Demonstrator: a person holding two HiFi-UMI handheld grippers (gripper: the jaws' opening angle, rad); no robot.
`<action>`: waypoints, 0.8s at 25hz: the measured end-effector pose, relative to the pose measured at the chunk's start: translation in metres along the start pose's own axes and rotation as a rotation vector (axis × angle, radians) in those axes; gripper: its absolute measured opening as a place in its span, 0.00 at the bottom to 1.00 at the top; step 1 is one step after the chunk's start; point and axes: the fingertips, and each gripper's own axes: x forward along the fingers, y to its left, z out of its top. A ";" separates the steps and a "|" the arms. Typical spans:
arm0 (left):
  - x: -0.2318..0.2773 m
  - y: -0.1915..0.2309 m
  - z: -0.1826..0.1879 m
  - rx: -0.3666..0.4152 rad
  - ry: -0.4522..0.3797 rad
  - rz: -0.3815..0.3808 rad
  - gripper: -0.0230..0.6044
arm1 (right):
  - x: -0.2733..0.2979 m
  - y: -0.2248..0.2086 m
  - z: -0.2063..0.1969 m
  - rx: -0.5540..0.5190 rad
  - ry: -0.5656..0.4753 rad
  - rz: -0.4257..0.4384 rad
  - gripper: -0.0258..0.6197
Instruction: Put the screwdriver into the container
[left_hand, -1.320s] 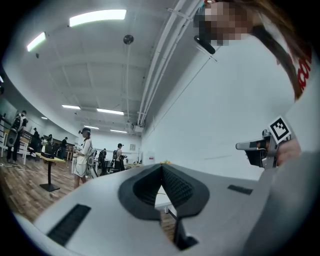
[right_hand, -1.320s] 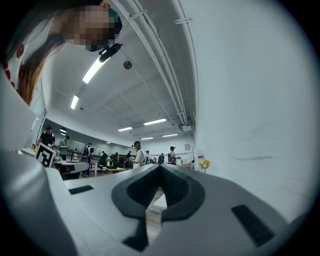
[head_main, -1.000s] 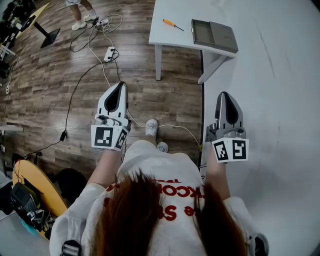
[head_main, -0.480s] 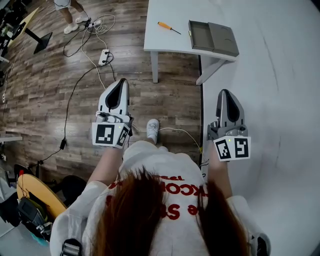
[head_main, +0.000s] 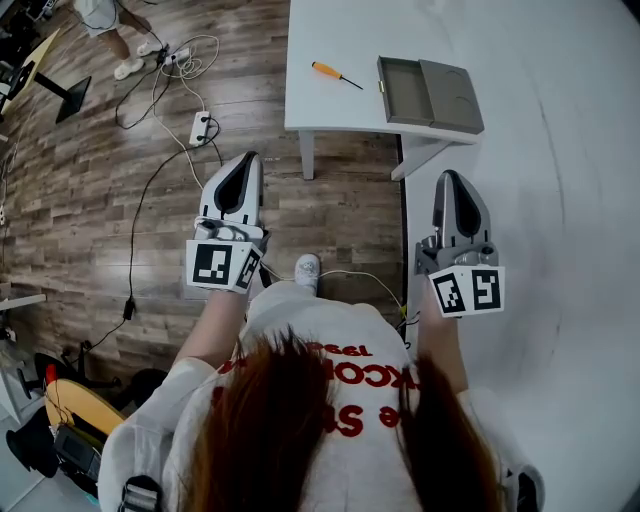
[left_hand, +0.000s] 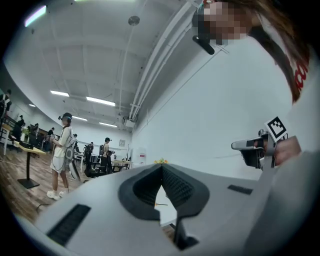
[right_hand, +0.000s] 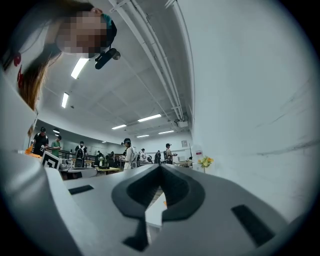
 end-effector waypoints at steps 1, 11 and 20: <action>0.006 0.004 -0.003 -0.003 0.002 -0.003 0.04 | 0.007 -0.001 -0.002 0.001 0.001 -0.002 0.05; 0.042 0.038 -0.024 -0.030 0.031 -0.024 0.04 | 0.059 -0.004 -0.022 0.025 0.035 -0.012 0.05; 0.039 0.050 -0.029 -0.042 0.043 -0.008 0.04 | 0.069 0.000 -0.020 0.027 0.032 -0.010 0.05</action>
